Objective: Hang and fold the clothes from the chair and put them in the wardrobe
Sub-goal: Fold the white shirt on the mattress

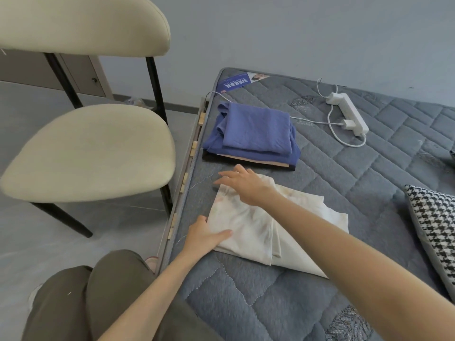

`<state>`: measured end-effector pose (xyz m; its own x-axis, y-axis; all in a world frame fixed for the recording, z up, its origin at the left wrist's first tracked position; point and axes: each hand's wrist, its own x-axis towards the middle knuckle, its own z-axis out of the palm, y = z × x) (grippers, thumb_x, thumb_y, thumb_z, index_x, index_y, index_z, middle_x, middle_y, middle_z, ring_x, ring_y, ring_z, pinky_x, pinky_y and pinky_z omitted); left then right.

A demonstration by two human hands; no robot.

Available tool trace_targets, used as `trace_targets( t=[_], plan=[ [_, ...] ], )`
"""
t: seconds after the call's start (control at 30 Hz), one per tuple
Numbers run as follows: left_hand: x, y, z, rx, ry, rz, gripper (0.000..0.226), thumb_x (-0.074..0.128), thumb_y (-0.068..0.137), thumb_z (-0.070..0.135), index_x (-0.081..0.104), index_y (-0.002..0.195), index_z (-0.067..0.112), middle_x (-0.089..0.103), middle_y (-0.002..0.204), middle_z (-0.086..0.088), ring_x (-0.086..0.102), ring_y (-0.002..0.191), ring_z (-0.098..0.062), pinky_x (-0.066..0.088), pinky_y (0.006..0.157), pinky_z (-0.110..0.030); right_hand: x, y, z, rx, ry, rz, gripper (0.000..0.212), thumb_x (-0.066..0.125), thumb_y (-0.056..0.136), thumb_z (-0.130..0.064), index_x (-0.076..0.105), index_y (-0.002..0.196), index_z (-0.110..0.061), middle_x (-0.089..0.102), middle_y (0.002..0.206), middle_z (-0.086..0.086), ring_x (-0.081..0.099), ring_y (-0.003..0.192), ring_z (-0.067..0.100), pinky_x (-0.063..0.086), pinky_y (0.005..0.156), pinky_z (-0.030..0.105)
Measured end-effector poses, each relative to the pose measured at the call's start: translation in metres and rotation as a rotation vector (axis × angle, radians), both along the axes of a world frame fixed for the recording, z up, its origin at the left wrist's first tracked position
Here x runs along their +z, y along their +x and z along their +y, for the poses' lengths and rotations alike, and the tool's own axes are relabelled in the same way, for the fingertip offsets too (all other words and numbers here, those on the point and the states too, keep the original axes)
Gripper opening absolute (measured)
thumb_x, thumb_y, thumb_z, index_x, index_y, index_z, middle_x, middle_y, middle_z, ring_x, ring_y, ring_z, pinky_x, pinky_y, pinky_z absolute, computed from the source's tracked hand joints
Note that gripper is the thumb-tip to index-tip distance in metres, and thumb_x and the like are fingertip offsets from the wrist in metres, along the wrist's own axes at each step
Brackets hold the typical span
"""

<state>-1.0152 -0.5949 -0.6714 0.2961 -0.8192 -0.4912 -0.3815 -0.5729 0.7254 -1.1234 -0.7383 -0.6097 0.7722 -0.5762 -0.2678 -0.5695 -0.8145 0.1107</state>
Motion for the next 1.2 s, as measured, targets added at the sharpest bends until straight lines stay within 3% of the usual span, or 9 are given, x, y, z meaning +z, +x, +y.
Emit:
trace_targets(
  t=[0.17, 0.27, 0.37, 0.57, 0.67, 0.87, 1.03, 1.13, 1.2],
  plan=[
    [-0.003, 0.004, 0.005, -0.008, -0.001, 0.032, 0.053, 0.079, 0.069, 0.048, 0.056, 0.101, 0.013, 0.061, 0.099, 0.004, 0.058, 0.092, -0.013, 0.039, 0.062, -0.022, -0.005, 0.031, -0.014, 0.066, -0.062, 0.319, 0.053, 0.052, 0.095, -0.012, 0.037, 0.142, -0.032, 0.032, 0.151, -0.002, 0.026, 0.133, 0.03, 0.028, 0.103, 0.043],
    [-0.003, 0.005, 0.009, 0.0, -0.054, 0.087, 0.045, 0.079, 0.072, 0.044, 0.057, 0.099, 0.015, 0.063, 0.098, 0.005, 0.059, 0.09, -0.012, 0.042, 0.064, -0.02, -0.007, 0.037, -0.018, 0.101, -0.121, 0.367, 0.043, 0.052, 0.096, -0.019, 0.041, 0.137, -0.028, 0.043, 0.141, 0.0, 0.037, 0.128, 0.026, 0.025, 0.103, 0.042],
    [-0.003, 0.006, 0.012, 0.002, -0.107, 0.142, 0.044, 0.078, 0.074, 0.04, 0.058, 0.106, 0.017, 0.064, 0.103, 0.007, 0.06, 0.096, -0.012, 0.049, 0.079, -0.027, -0.004, 0.035, -0.02, 0.095, -0.101, 0.33, 0.033, 0.053, 0.095, -0.019, 0.048, 0.128, -0.026, 0.055, 0.126, -0.002, 0.053, 0.115, 0.023, 0.026, 0.103, 0.039],
    [0.016, 0.032, 0.015, 0.106, -0.242, 0.114, 0.042, 0.078, 0.074, 0.028, 0.057, 0.111, 0.023, 0.062, 0.104, 0.012, 0.058, 0.098, -0.011, 0.047, 0.079, -0.028, 0.007, 0.036, -0.02, 0.059, -0.143, 0.009, 0.03, 0.058, 0.091, -0.01, 0.05, 0.116, -0.025, 0.056, 0.112, -0.003, 0.058, 0.098, 0.021, 0.034, 0.075, 0.03],
    [0.038, 0.066, 0.016, 0.216, -0.336, 0.017, 0.046, 0.078, 0.074, 0.022, 0.056, 0.115, 0.025, 0.06, 0.105, 0.011, 0.056, 0.096, -0.011, 0.044, 0.08, -0.028, 0.014, 0.064, -0.019, -0.047, -0.134, -0.189, 0.034, 0.061, 0.086, -0.003, 0.049, 0.112, -0.021, 0.053, 0.107, 0.001, 0.058, 0.086, 0.025, 0.048, 0.067, 0.037],
    [0.079, 0.104, 0.027, 0.367, -0.52, -0.113, 0.041, 0.079, 0.07, 0.016, 0.056, 0.102, 0.029, 0.059, 0.078, 0.008, 0.055, 0.066, -0.009, 0.044, 0.059, -0.023, 0.032, 0.101, -0.017, -0.144, 0.038, -0.603, 0.017, 0.051, 0.086, 0.001, 0.047, 0.096, -0.013, 0.052, 0.095, 0.007, 0.052, 0.075, 0.027, 0.048, 0.068, 0.046],
    [0.088, 0.064, 0.025, 0.283, -0.663, -0.068, 0.041, 0.079, 0.066, 0.007, 0.059, 0.094, 0.03, 0.063, 0.083, 0.016, 0.056, 0.071, -0.002, 0.043, 0.062, -0.012, 0.035, 0.053, -0.018, -0.35, 0.246, -0.816, 0.02, 0.05, 0.081, 0.007, 0.052, 0.089, -0.011, 0.058, 0.092, 0.007, 0.054, 0.084, 0.028, 0.046, 0.073, 0.042],
    [0.083, 0.028, 0.019, 0.175, -0.699, -0.019, 0.039, 0.079, 0.064, 0.004, 0.065, 0.095, 0.023, 0.062, 0.082, 0.011, 0.055, 0.068, 0.0, 0.042, 0.064, -0.01, 0.024, 0.004, -0.012, -0.48, 0.317, -0.913, 0.029, 0.057, 0.078, 0.011, 0.051, 0.088, -0.015, 0.062, 0.101, 0.006, 0.056, 0.089, 0.024, 0.048, 0.07, 0.025],
    [0.077, 0.003, 0.015, 0.06, -0.698, -0.047, 0.04, 0.079, 0.062, 0.006, 0.067, 0.097, 0.019, 0.059, 0.082, 0.012, 0.055, 0.071, 0.001, 0.041, 0.065, -0.008, 0.017, -0.025, -0.007, -0.545, 0.324, -0.958, 0.037, 0.054, 0.075, 0.016, 0.048, 0.081, -0.02, 0.063, 0.108, 0.004, 0.054, 0.084, 0.021, 0.041, 0.056, 0.009]
  ],
)
